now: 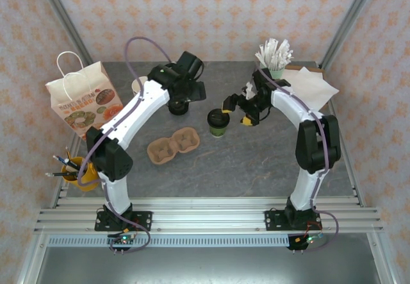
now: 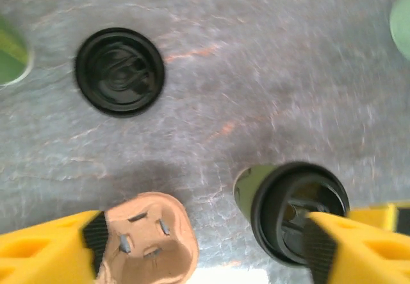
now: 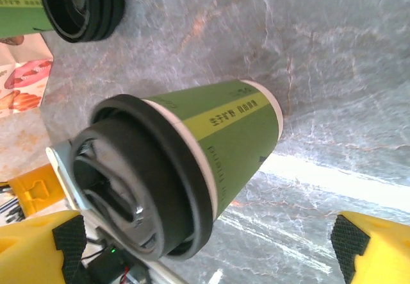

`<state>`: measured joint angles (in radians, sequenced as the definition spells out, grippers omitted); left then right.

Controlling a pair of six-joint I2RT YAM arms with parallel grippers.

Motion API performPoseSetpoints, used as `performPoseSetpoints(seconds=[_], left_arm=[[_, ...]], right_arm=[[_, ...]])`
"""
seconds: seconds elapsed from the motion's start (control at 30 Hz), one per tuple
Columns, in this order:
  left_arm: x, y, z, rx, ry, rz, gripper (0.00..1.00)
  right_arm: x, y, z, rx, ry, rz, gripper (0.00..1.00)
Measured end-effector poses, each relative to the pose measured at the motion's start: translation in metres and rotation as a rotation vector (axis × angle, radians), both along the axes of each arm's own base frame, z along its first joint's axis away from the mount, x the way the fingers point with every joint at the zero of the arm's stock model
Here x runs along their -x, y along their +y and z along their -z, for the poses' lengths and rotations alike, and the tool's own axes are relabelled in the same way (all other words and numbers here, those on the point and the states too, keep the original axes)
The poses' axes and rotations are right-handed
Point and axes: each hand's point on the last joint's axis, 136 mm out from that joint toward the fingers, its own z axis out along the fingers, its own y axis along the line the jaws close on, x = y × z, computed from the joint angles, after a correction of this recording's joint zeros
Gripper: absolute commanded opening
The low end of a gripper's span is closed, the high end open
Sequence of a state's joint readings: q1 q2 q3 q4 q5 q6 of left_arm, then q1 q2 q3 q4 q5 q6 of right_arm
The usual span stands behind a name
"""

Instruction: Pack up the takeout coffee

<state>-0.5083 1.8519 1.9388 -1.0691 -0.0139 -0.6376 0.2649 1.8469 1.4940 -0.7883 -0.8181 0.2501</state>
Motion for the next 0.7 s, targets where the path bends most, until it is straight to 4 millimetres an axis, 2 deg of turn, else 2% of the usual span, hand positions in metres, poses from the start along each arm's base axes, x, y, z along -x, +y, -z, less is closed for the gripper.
performPoseSetpoints(seconds=[0.13, 0.27, 0.5, 0.7], left_arm=[[0.004, 0.028, -0.004, -0.036, -0.023, -0.082, 1.00], [0.007, 0.035, 0.000, -0.060, -0.023, -0.112, 1.00], [0.011, 0.038, 0.014, -0.078, 0.008, -0.124, 1.00], [0.014, 0.040, 0.020, -0.086, 0.022, -0.134, 1.00]], right_arm=[[-0.002, 0.004, -0.021, 0.052, -0.116, -0.052, 0.99], [-0.002, 0.016, -0.029, 0.102, -0.177, -0.127, 0.99], [0.010, 0.042, -0.014, 0.203, -0.200, -0.231, 0.99], [0.012, 0.047, 0.003, 0.294, -0.206, -0.258, 0.99]])
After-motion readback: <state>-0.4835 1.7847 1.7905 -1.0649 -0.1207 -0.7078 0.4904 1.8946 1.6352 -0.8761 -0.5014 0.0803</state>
